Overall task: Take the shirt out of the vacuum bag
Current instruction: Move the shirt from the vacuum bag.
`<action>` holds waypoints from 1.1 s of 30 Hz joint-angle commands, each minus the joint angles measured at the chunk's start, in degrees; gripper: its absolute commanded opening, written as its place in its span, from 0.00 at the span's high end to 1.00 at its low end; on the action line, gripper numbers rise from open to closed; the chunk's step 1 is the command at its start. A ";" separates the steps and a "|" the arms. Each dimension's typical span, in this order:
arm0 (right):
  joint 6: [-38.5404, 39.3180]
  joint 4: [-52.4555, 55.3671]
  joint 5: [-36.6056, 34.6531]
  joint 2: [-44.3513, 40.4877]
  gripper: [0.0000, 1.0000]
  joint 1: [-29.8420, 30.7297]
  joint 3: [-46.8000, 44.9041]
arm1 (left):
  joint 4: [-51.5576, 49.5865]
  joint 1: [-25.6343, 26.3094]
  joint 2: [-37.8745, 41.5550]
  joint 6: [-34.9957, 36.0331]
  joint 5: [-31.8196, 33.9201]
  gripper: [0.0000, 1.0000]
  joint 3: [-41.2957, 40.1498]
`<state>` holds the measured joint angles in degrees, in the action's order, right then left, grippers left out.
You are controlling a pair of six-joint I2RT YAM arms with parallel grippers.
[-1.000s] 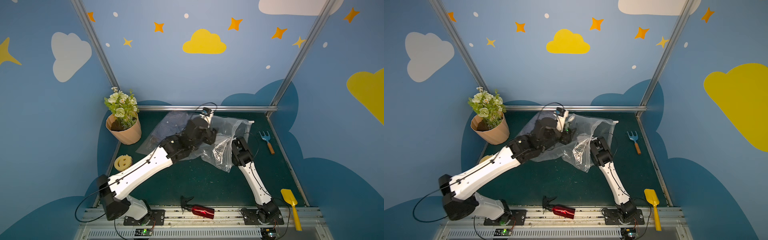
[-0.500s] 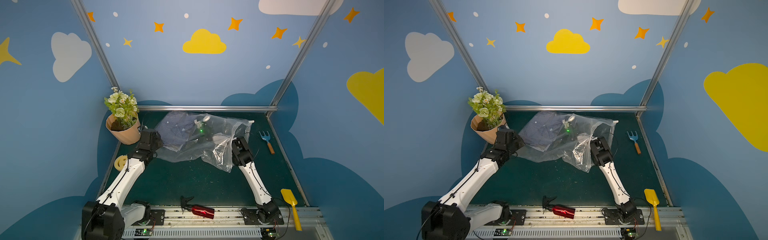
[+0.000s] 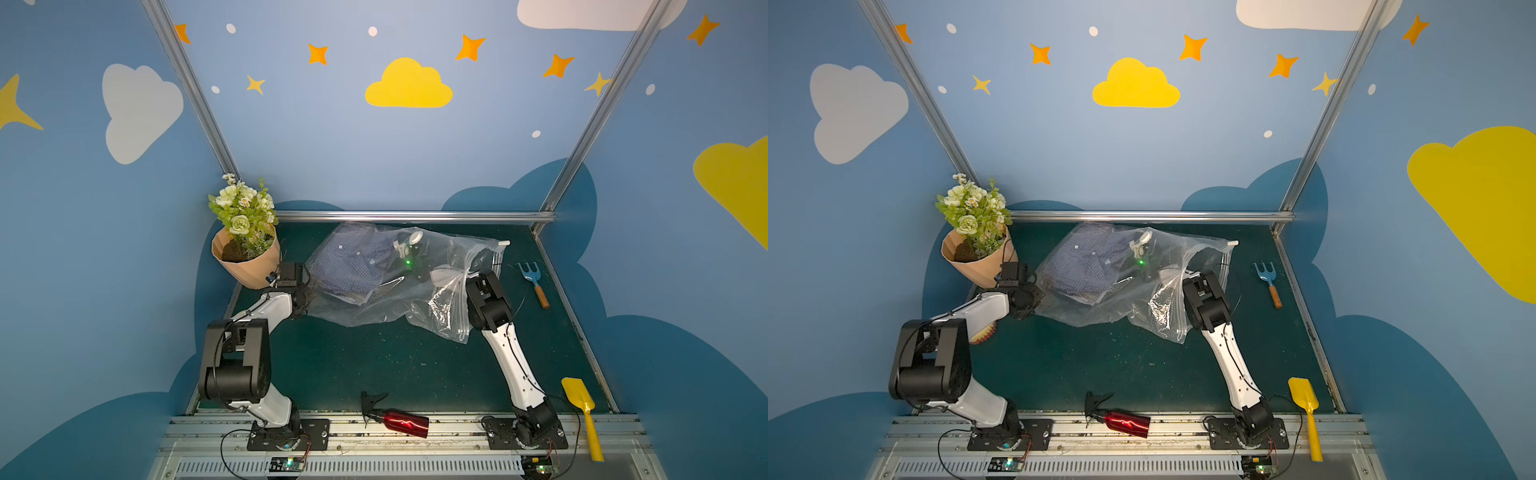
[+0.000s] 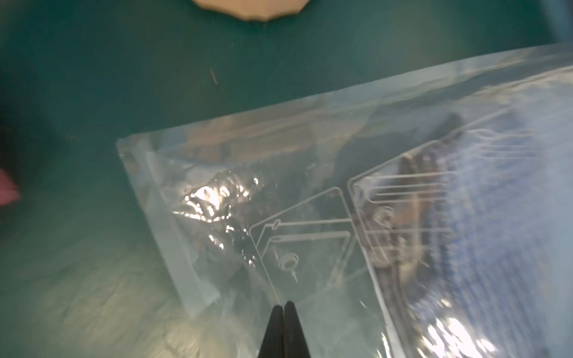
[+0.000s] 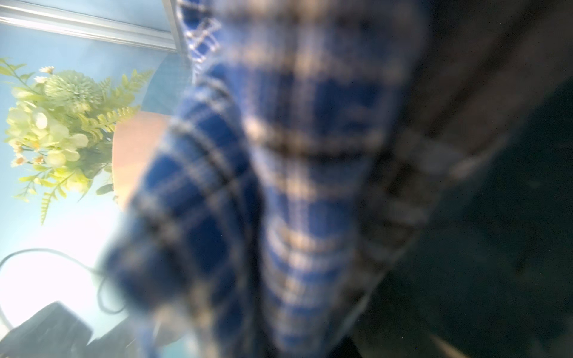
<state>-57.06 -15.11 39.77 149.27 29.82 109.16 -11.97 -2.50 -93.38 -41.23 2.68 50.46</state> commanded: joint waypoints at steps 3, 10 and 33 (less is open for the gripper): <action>2.42 8.86 -1.59 -1.58 1.00 -1.77 -5.05 | 0.33 -0.41 -3.38 -2.63 -0.96 0.96 1.75; 4.48 10.41 -1.82 -4.59 1.00 -2.93 -8.98 | 3.68 -0.41 -7.50 -4.12 -2.84 0.96 0.75; 9.18 12.61 -3.27 -22.26 1.00 -8.62 -34.01 | 6.25 -0.51 -7.15 -3.76 -2.85 0.96 -1.06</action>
<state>-49.32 -9.89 40.29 128.35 22.59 78.81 -3.97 -2.68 -99.46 -45.04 -0.67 50.35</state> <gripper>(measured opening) 0.143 0.047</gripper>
